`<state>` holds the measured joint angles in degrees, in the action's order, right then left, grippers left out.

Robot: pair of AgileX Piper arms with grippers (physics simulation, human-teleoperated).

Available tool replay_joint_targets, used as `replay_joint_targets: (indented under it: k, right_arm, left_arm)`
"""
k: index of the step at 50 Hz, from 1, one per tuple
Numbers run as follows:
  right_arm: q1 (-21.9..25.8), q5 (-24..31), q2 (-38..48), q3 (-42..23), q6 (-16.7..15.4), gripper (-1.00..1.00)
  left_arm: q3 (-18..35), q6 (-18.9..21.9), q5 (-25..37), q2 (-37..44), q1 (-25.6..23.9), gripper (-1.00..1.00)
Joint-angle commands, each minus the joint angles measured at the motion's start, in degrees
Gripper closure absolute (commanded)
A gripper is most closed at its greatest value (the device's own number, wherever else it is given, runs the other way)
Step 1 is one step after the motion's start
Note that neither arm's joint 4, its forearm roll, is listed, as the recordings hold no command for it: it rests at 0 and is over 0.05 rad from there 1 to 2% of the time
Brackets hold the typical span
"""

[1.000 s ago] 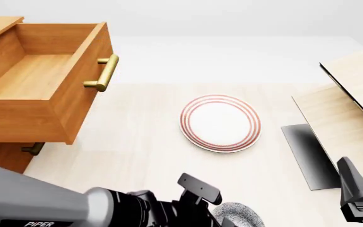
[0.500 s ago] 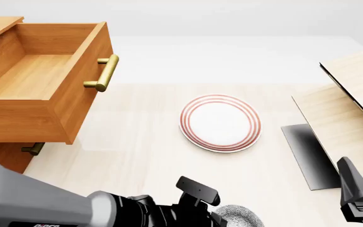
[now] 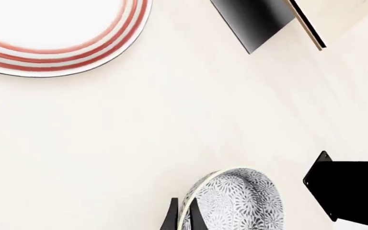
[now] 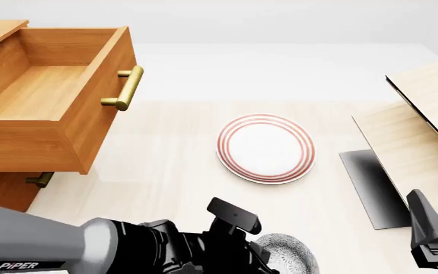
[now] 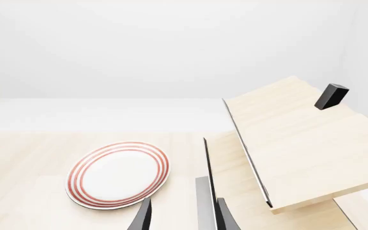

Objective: Open the top drawer of the cabinet and put the bowl in it.

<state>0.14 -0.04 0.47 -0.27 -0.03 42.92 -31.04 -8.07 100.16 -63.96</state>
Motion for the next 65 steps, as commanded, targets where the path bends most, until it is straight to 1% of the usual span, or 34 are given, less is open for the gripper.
replay_joint_targets:
  k: [1,8,9,17,18,28,35,48,56,60,65]
  right_arm:
    - [-0.1,0.0,0.0,0.0,0.0,-1.0]
    - [-0.1,0.0,0.0,0.0,0.0,-1.0]
    - [0.0,0.0,0.0,0.0,0.0,-1.0]
    - [0.0,0.0,0.0,0.0,0.0,-1.0]
    - [0.0,0.0,-0.1,0.0,0.0,-1.0]
    - [-0.1,0.0,0.0,0.0,0.0,-1.0]
    - [-0.1,0.0,0.0,0.0,0.0,-1.0]
    - [-0.1,0.0,-0.1,0.0,0.0,-1.0]
    - [0.0,0.0,0.0,0.0,0.0,-1.0]
    - [0.0,0.0,0.0,0.0,0.0,-1.0]
    - [0.0,0.0,0.0,0.0,0.0,-1.0]
  left_arm:
    - [0.9,1.5,3.6,-4.1,1.5,1.0]
    - [1.9,2.2,6.6,-6.4,2.3,1.0]
    - [2.0,1.7,6.7,-6.7,2.1,1.0]
    - [4.0,3.6,11.3,-9.0,3.8,1.0]
    - [4.4,4.3,12.1,-8.9,4.2,1.0]
    - [8.7,6.0,18.1,-9.5,5.5,1.0]
    - [10.1,5.8,20.3,-9.4,6.3,1.0]
    - [13.7,7.4,25.5,-11.0,9.3,1.0]
    - [17.0,7.8,29.9,-12.7,10.8,1.0]
    - [20.0,8.6,33.0,-12.8,11.5,1.0]
    - [22.4,8.1,34.6,-12.2,11.3,1.0]
